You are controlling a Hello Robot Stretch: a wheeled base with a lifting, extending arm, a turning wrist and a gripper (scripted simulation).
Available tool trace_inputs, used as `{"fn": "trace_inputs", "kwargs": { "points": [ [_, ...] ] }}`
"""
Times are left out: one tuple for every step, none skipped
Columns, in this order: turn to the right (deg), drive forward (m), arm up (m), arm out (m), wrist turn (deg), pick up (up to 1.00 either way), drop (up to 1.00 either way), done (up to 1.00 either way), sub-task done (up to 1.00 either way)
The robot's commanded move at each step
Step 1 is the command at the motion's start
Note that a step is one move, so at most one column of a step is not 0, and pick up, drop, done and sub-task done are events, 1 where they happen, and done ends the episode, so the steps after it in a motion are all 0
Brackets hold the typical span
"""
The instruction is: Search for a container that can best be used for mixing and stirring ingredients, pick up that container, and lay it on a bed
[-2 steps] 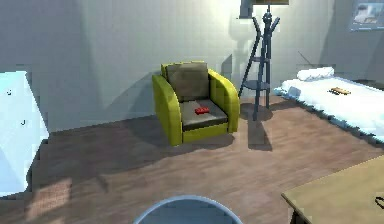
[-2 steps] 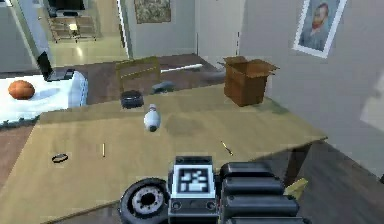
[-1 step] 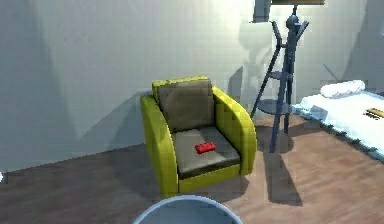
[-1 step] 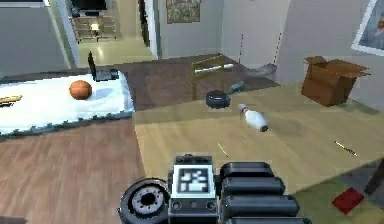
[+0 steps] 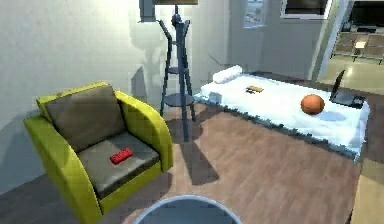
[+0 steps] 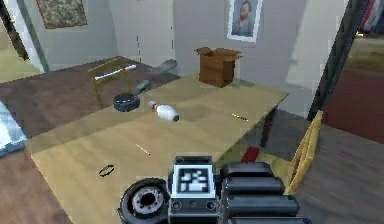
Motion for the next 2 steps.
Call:
{"fn": "trace_inputs", "kwargs": {
  "points": [
    [0.0,0.3,0.0,0.0,0.0,0.0,0.0,0.0,0.0],
    [39.0,0.0,0.0,0.0,0.0,0.0,0.0,0.0,0.0]
  ]
}}
